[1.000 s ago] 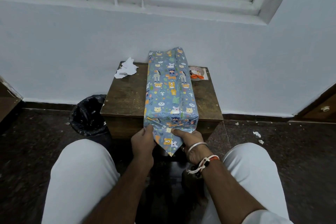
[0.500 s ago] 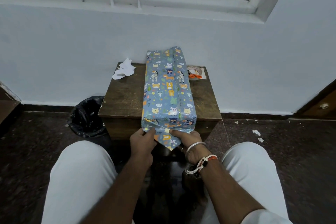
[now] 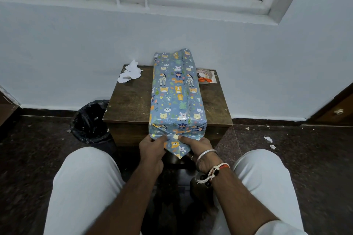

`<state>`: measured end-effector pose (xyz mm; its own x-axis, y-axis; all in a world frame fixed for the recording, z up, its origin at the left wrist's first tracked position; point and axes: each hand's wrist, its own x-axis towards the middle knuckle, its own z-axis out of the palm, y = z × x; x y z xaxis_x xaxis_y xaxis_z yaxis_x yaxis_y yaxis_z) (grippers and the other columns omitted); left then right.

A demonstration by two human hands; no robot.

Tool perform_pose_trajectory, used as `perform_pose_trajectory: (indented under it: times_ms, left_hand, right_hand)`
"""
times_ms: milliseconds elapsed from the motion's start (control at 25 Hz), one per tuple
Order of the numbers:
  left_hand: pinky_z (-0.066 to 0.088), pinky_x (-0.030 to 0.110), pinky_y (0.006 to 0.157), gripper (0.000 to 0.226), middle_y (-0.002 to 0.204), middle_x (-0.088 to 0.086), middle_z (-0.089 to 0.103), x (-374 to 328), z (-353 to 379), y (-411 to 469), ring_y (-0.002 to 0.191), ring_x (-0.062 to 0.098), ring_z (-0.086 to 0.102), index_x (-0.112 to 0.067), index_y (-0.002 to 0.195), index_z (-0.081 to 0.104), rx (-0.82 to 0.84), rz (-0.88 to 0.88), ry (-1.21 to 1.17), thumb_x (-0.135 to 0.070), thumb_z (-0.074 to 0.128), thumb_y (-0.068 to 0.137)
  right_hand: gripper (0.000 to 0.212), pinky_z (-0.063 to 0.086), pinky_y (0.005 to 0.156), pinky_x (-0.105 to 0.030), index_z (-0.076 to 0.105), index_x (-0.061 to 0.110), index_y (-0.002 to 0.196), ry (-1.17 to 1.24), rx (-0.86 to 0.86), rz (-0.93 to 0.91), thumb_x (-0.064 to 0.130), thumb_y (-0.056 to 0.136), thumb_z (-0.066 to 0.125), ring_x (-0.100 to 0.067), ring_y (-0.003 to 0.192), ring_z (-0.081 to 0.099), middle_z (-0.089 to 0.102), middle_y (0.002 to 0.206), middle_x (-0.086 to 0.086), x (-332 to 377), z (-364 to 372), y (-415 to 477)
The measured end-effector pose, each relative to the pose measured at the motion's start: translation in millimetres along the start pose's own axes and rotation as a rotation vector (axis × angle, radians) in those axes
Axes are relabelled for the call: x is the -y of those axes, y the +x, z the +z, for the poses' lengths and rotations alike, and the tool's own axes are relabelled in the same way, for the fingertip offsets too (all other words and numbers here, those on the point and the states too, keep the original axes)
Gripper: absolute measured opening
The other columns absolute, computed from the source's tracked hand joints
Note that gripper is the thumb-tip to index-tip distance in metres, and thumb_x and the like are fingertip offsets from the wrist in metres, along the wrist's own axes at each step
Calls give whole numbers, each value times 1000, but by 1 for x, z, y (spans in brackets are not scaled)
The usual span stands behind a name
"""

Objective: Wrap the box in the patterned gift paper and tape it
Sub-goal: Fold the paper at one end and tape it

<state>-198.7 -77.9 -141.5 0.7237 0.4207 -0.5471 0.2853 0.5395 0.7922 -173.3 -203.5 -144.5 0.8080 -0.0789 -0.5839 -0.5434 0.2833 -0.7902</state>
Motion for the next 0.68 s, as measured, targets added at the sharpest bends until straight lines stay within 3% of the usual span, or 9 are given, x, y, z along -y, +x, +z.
perform_pose_trajectory:
  times_ms: [240, 400, 560, 680]
  left_hand:
    - [54, 32, 64, 24, 88, 2, 70, 7, 5, -5, 77, 22, 69, -17, 97, 65, 12, 3, 1, 4, 73, 89]
    - [55, 34, 69, 26, 91, 6, 72, 6, 6, -3, 80, 27, 69, -13, 97, 67, -19, -1, 0, 8, 75, 85]
    - [56, 39, 75, 27, 94, 9, 73, 5, 10, -4, 83, 29, 70, -11, 98, 68, -32, -18, -16, 10, 76, 82]
    - [55, 34, 71, 28, 90, 5, 72, 2, 12, -8, 83, 27, 69, -10, 101, 69, -39, -30, -31, 10, 75, 83]
  right_hand:
    - [22, 59, 58, -32, 71, 5, 100, -28, 16, 10, -2, 82, 81, -25, 72, 74, 77, 91, -11, 0, 0, -7]
    - [11, 60, 64, -34, 67, 5, 106, 29, 7, 106, 3, 97, 61, -24, 78, 71, 74, 90, -10, 11, -11, -6]
    - [17, 57, 47, -26, 63, 5, 91, -7, -40, 88, 4, 102, 51, -21, 68, 64, 67, 79, -11, 22, -16, -6]
    - [19, 57, 46, -26, 62, 3, 89, -90, -64, 99, 7, 104, 51, -21, 60, 62, 62, 70, -11, 25, -15, -13]
